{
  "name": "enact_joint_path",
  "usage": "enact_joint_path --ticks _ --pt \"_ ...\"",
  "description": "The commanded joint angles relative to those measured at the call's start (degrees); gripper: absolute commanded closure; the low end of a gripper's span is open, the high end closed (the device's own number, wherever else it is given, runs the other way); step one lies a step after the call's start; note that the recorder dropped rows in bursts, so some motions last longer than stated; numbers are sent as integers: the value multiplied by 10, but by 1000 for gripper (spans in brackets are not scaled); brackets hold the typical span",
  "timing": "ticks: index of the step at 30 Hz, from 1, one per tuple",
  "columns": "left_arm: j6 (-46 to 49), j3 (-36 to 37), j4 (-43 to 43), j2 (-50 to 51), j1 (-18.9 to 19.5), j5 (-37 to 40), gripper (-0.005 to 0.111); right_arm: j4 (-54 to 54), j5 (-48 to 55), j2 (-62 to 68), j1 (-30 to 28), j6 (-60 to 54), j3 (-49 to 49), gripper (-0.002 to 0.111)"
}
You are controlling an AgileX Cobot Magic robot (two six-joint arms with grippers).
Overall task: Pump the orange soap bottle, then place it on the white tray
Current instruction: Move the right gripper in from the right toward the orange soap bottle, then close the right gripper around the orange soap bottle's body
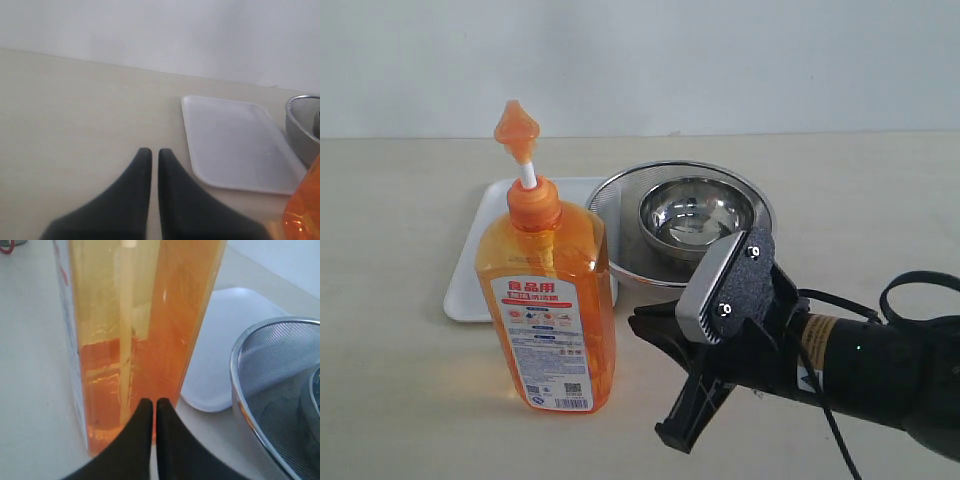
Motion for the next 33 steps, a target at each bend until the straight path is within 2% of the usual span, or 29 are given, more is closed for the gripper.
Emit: enact_joint_path --ticks 1,8,9,11,13,16,19,20,24,28,33 --pt "2 2 3 -2 0 0 102 5 -7 0 -1 15 -2 108" --pt "2 2 3 -2 0 0 102 5 -10 0 -1 54 -2 108" --pt "2 2 3 -2 0 0 102 5 -10 0 -1 65 -2 106" --pt "2 2 3 -2 0 0 102 5 -9 0 -1 99 -2 96" --pt "2 2 3 -2 0 0 102 5 -8 0 -1 124 -2 79" --pt "2 2 3 -2 0 0 102 22 -7 0 -1 135 -2 40" --pt "2 2 3 -2 0 0 102 54 -7 0 -1 135 -2 7" --pt "2 2 3 -2 0 0 102 55 -7 0 -1 133 -2 3" --pt "2 2 3 -2 0 0 102 41 -7 0 -1 134 -2 3" --pt "2 2 3 -2 0 0 102 -24 -7 0 -1 134 -2 3" --pt "2 2 3 -2 0 0 102 -72 -10 0 -1 90 -2 3"
